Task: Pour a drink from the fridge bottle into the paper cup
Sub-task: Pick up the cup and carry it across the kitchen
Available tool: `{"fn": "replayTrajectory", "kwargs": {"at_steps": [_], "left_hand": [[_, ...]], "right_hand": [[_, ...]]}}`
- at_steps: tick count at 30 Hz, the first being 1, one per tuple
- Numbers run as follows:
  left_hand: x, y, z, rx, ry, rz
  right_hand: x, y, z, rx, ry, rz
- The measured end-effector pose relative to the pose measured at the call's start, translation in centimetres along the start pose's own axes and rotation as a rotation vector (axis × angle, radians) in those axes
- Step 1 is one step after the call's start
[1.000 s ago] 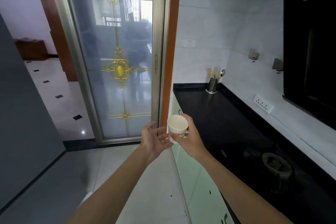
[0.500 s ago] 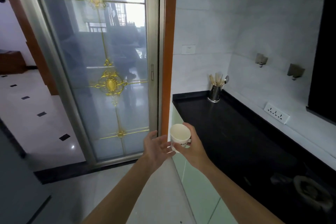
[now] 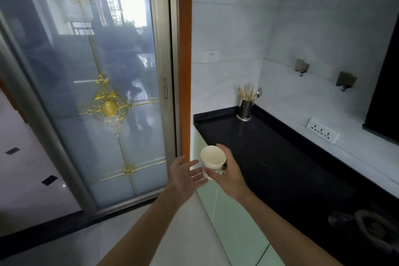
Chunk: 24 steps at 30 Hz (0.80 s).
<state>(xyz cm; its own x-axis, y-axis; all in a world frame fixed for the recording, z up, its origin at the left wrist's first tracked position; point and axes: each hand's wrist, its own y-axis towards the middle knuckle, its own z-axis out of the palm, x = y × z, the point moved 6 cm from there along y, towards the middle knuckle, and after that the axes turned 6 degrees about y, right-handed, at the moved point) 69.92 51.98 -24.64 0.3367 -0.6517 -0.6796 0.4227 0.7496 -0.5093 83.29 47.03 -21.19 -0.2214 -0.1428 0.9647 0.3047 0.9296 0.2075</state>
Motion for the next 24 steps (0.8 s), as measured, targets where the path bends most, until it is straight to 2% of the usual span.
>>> {"fn": "replayTrajectory", "kwargs": {"at_steps": [7, 24], "left_hand": [[-0.5, 5.6, 1.7, 0.013, -0.020, -0.066], [-4.8, 23.1, 9.7, 0.033, 0.046, -0.099]], "right_hand": [[-2.5, 4.1, -1.6, -0.031, 0.015, 0.024], [-9.6, 20.4, -7.7, -0.090, 0.030, 0.027]]}}
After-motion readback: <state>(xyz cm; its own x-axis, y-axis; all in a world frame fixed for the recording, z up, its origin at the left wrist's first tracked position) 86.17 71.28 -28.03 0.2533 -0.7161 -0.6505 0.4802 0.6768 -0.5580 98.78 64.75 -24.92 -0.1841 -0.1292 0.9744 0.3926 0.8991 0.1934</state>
